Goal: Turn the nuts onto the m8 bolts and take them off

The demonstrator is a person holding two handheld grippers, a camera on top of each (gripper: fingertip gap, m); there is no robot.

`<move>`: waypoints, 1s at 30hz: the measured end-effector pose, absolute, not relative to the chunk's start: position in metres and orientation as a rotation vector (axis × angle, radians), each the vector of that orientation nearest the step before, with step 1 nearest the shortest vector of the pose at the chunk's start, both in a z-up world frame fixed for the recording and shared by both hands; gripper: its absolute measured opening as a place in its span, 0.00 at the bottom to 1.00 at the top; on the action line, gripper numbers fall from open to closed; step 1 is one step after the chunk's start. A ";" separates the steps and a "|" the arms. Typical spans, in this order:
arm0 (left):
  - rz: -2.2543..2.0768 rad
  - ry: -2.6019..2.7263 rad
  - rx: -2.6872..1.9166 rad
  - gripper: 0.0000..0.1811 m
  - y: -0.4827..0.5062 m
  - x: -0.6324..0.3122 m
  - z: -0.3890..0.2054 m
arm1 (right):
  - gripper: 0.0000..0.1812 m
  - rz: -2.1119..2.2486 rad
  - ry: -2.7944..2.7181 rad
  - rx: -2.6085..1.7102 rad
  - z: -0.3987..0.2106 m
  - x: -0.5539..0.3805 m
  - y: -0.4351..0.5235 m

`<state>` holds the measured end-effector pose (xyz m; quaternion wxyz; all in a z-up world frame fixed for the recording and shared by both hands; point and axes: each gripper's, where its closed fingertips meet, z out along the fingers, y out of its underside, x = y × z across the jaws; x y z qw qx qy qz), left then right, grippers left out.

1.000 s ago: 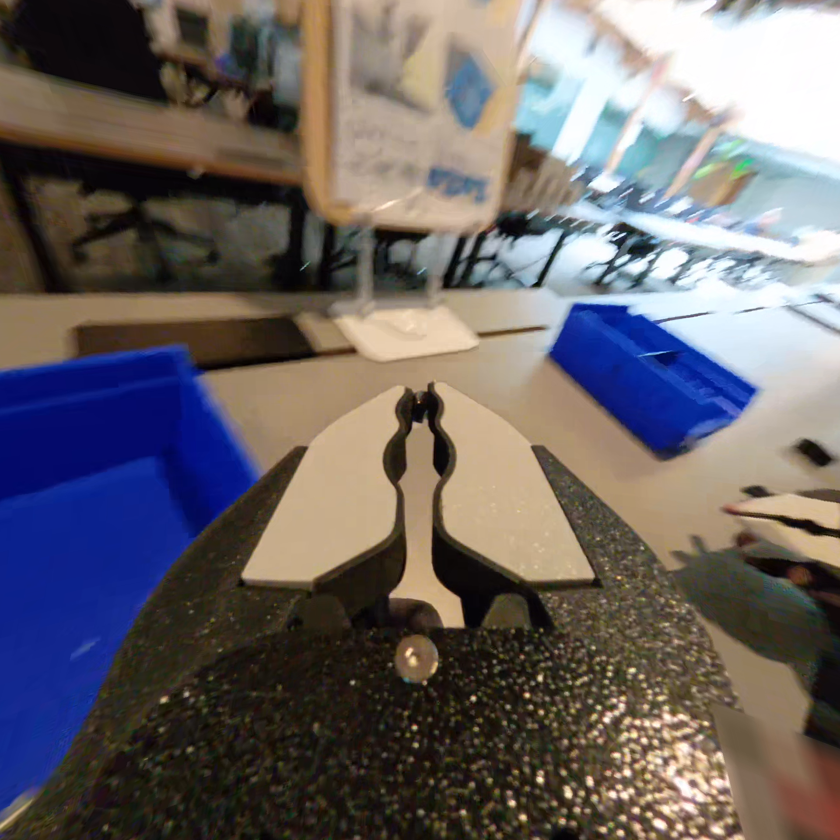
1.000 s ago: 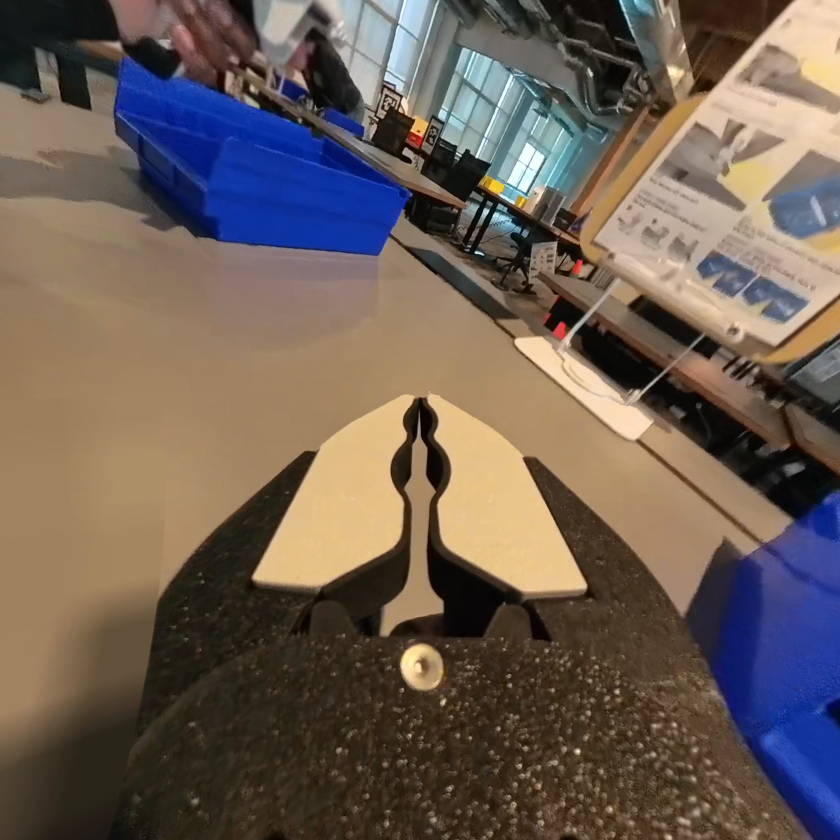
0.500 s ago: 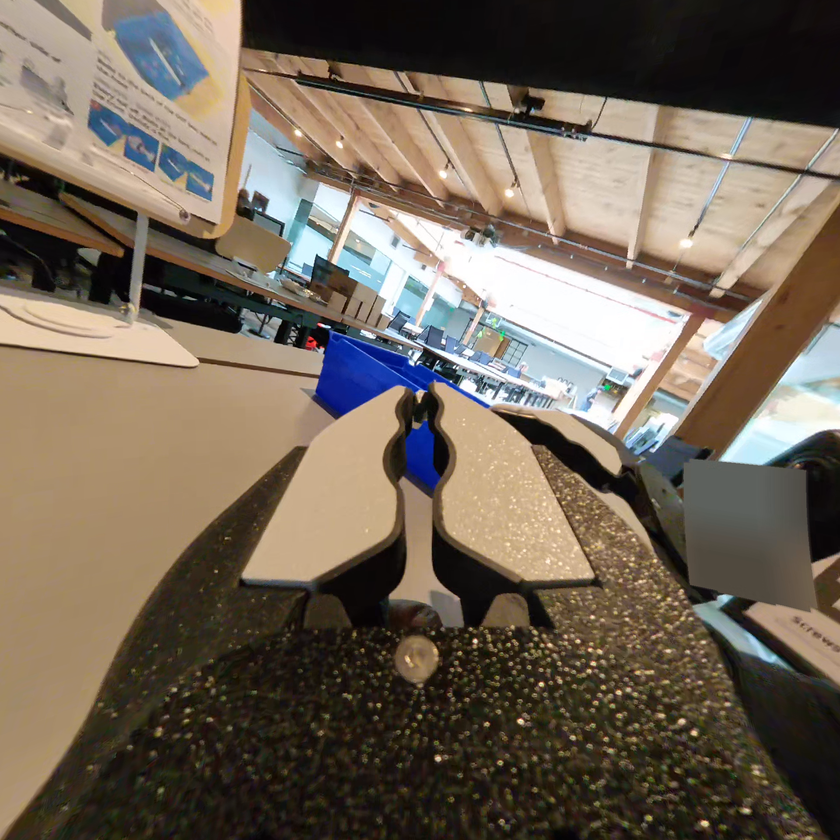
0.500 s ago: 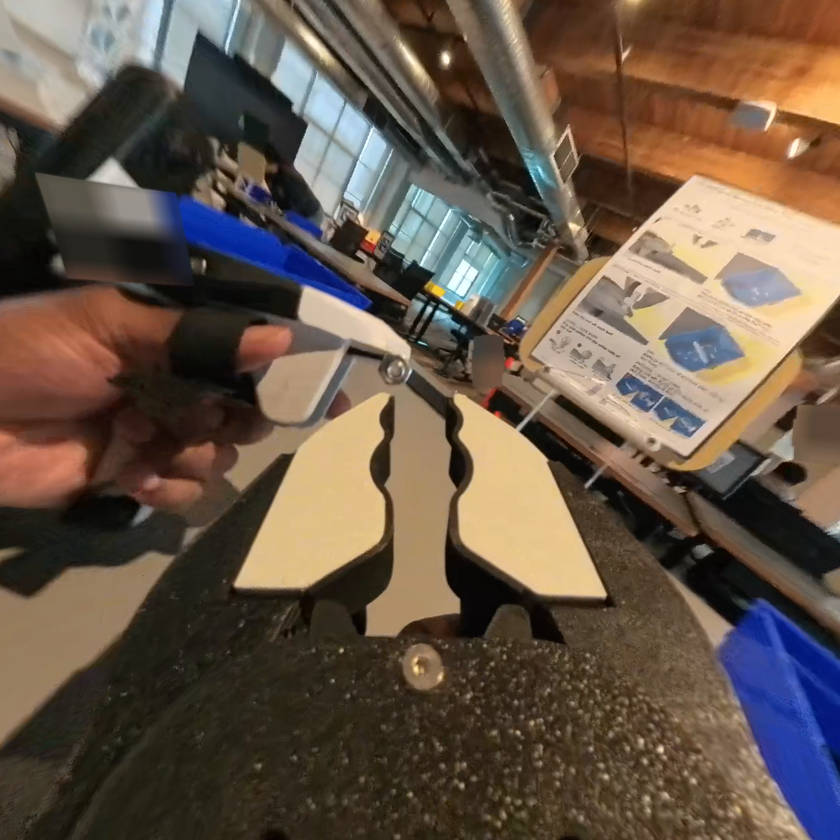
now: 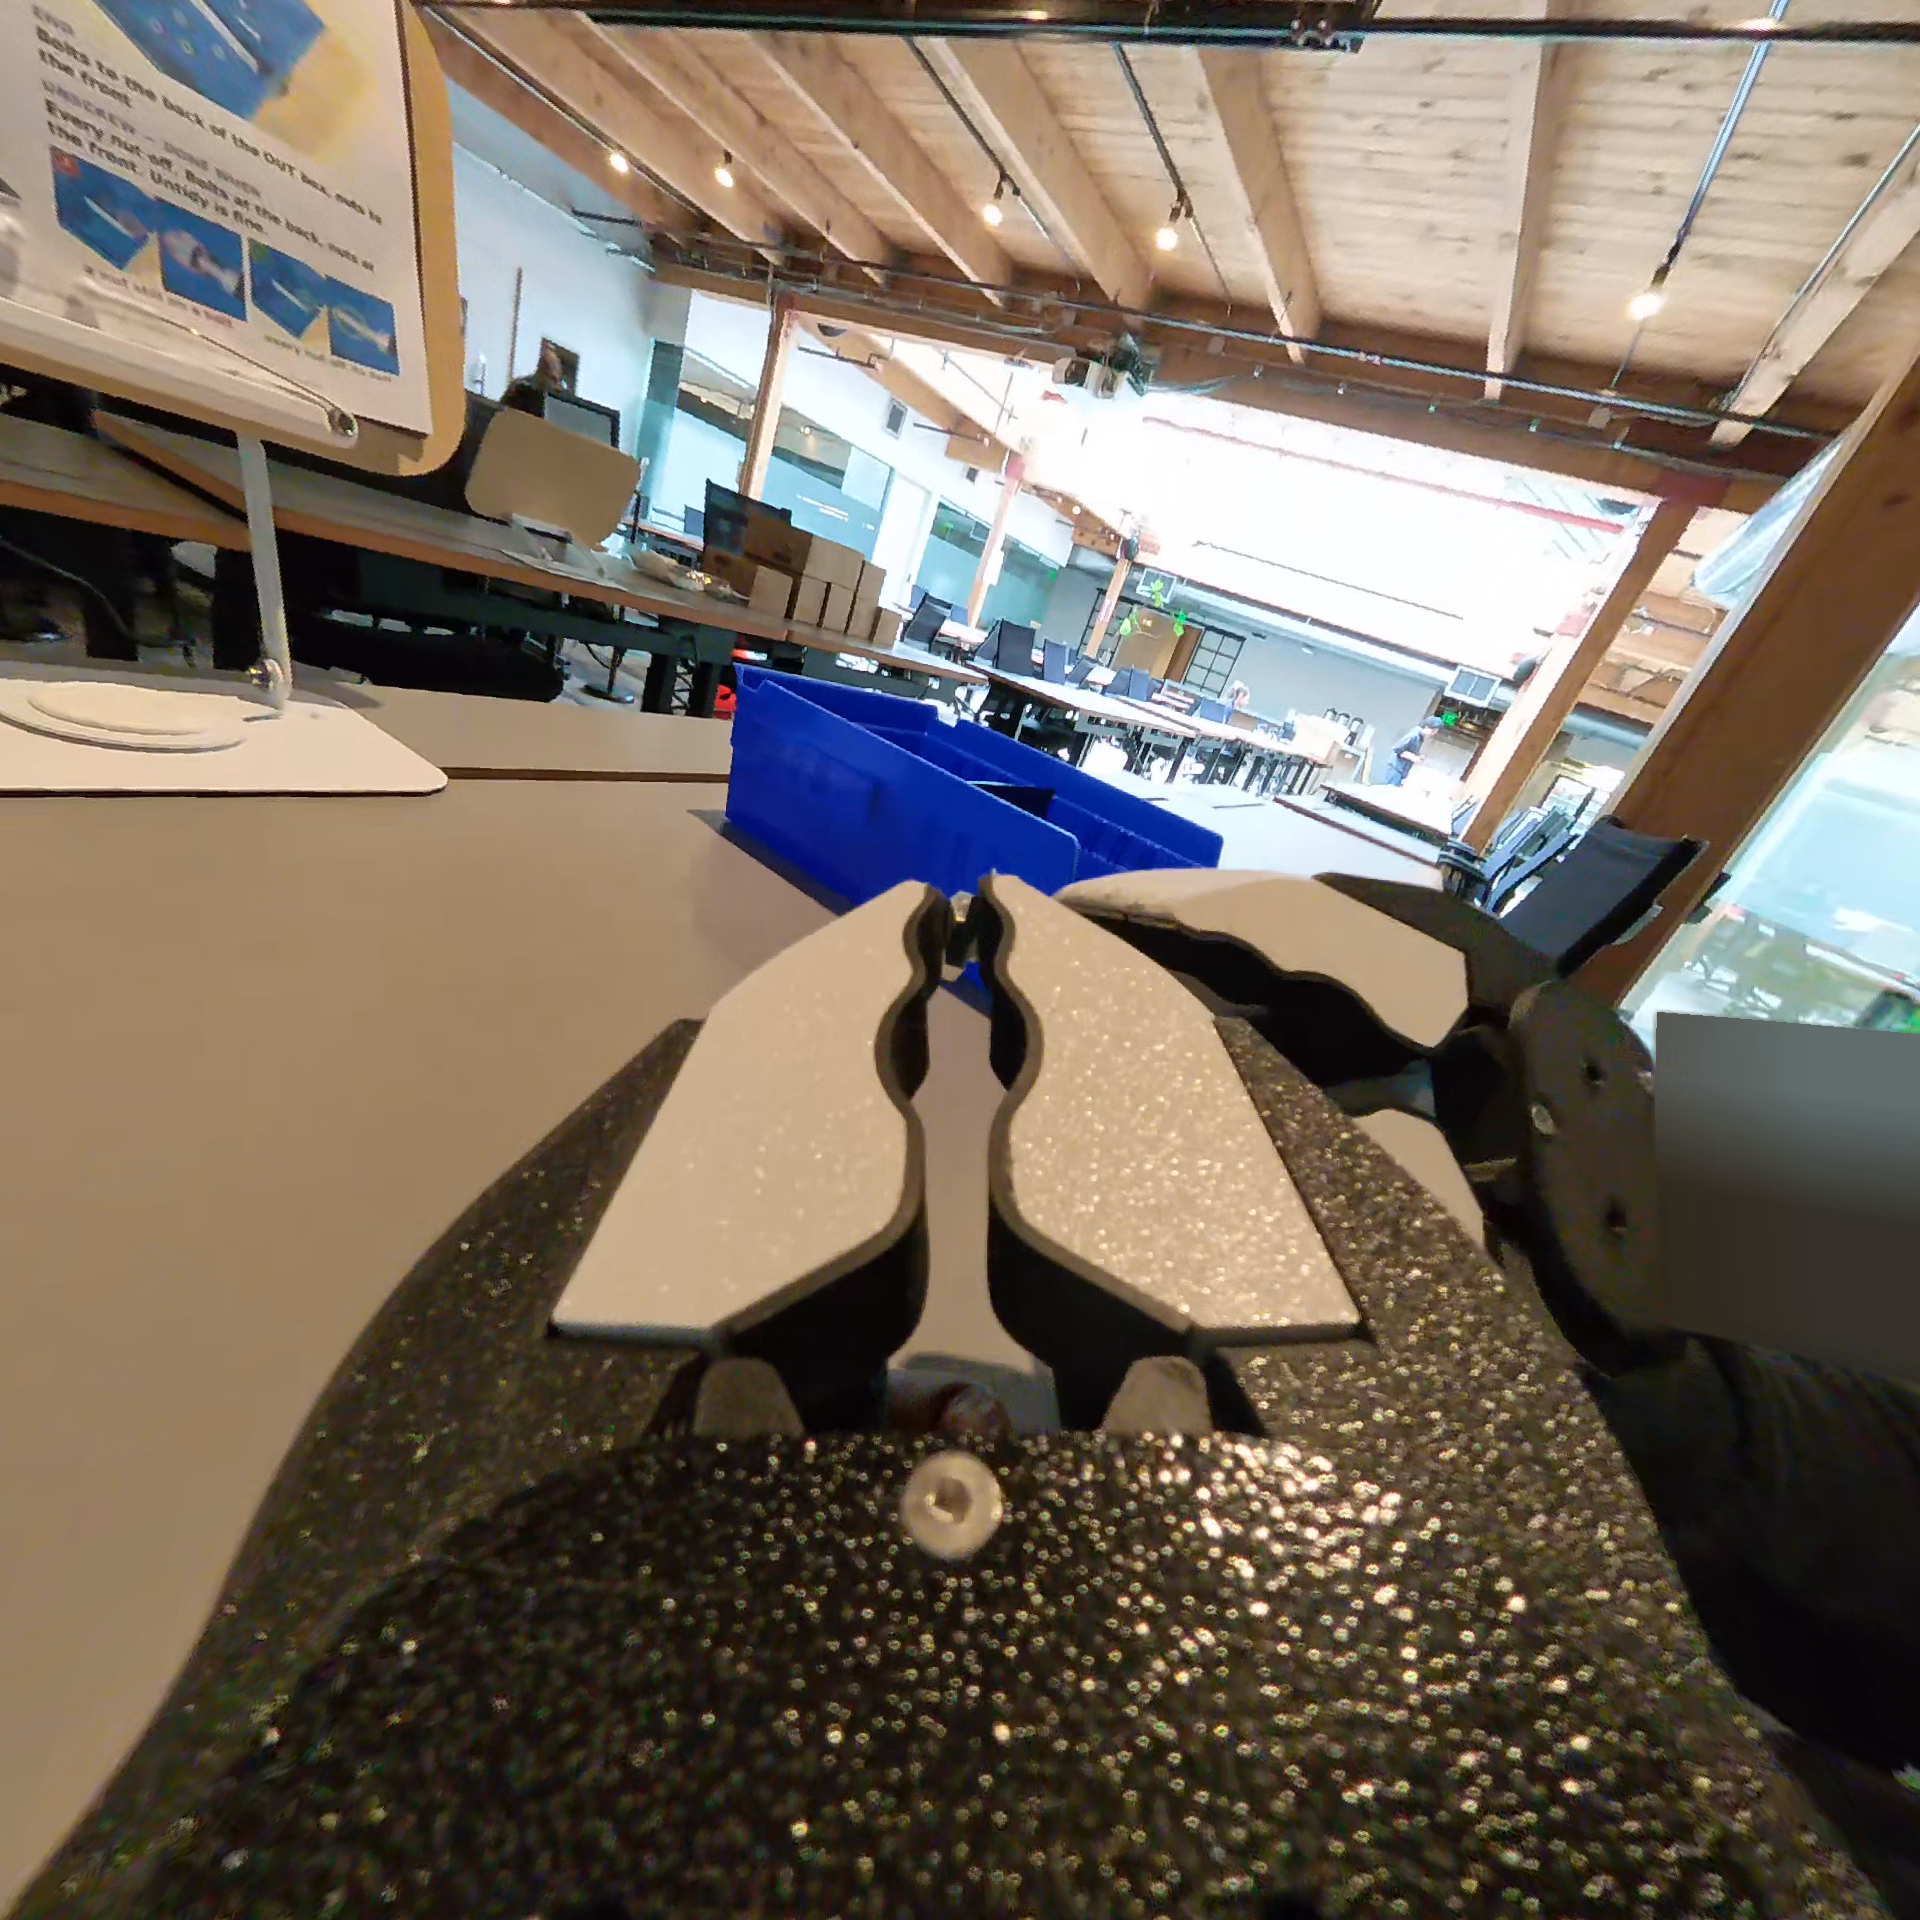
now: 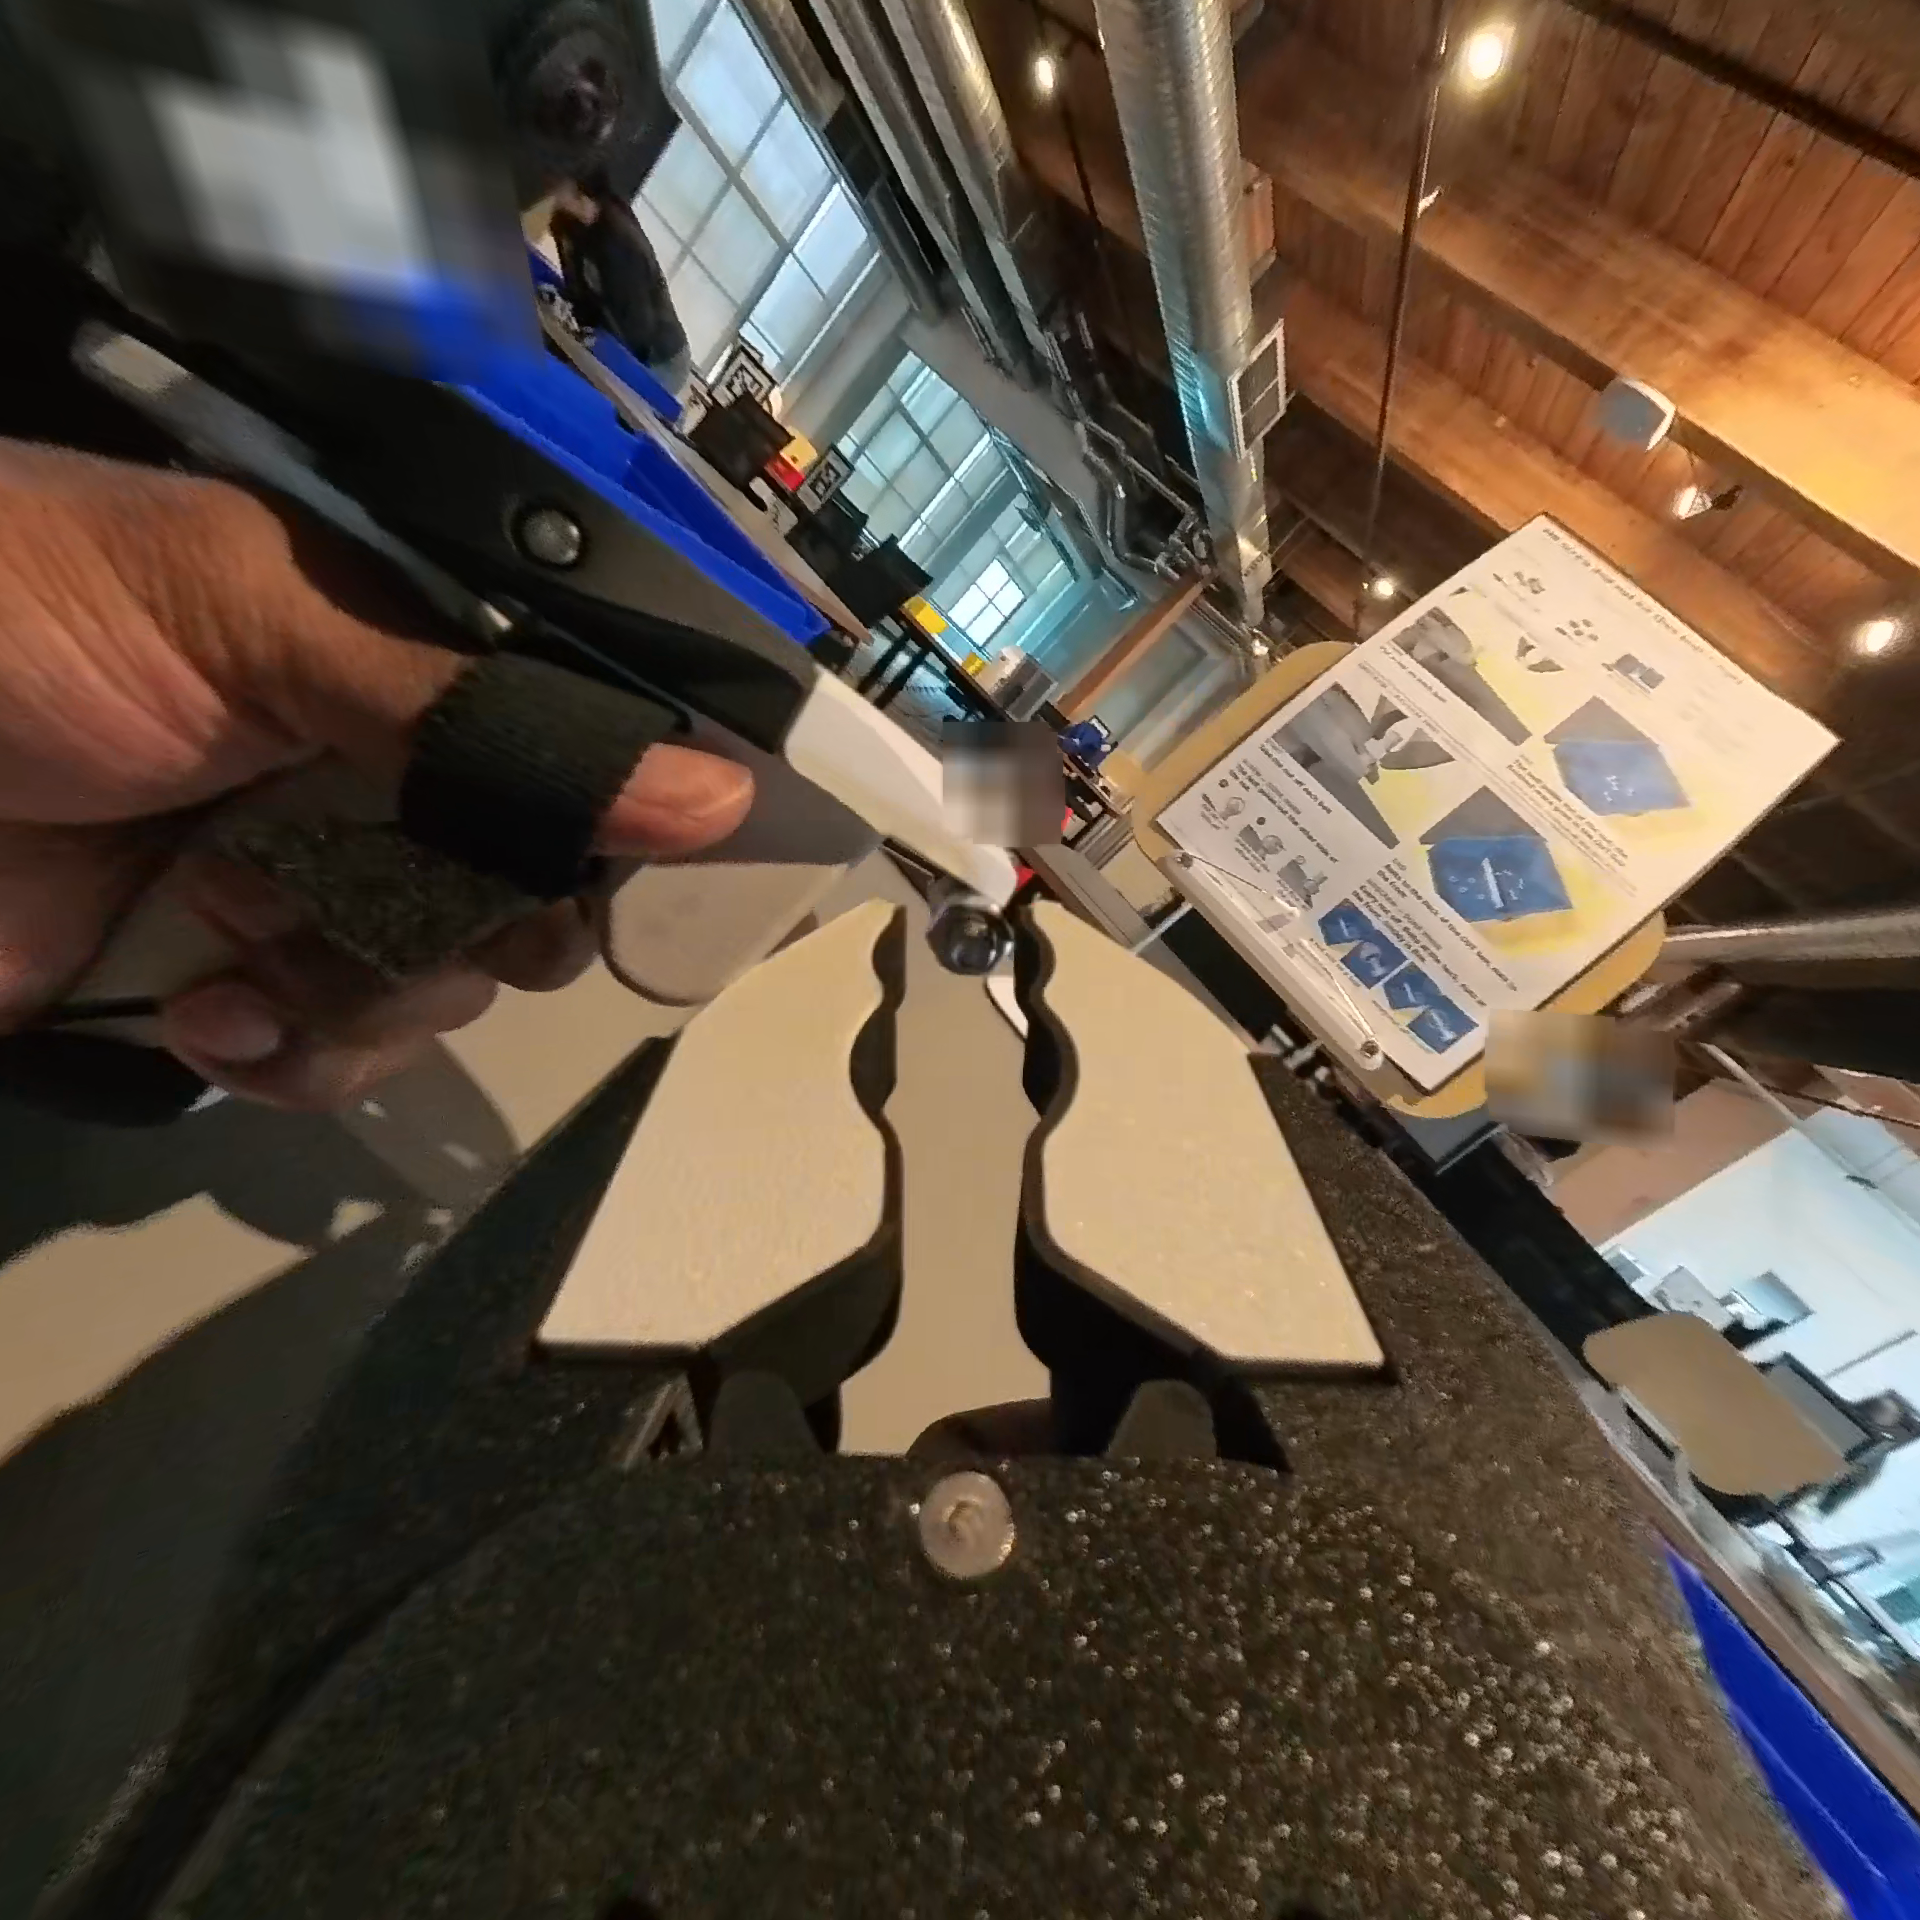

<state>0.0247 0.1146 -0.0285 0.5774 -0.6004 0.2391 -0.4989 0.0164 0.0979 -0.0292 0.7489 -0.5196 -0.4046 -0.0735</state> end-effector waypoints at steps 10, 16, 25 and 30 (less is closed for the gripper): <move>-1.217 0.628 -1.393 0.03 0.110 0.027 -0.027 | 0.08 -0.069 -0.862 -1.198 -0.030 0.022 0.101; -1.317 0.745 -1.250 0.19 0.099 0.003 -0.010 | 0.08 0.544 -0.798 -1.253 -0.016 0.023 0.086; -1.440 0.901 -1.206 0.25 0.067 0.022 -0.015 | 0.08 0.914 -0.882 -1.192 -0.011 0.022 0.061; -1.436 0.955 -1.205 0.24 0.059 0.026 -0.020 | 0.08 0.870 -0.908 -1.233 -0.021 0.017 0.065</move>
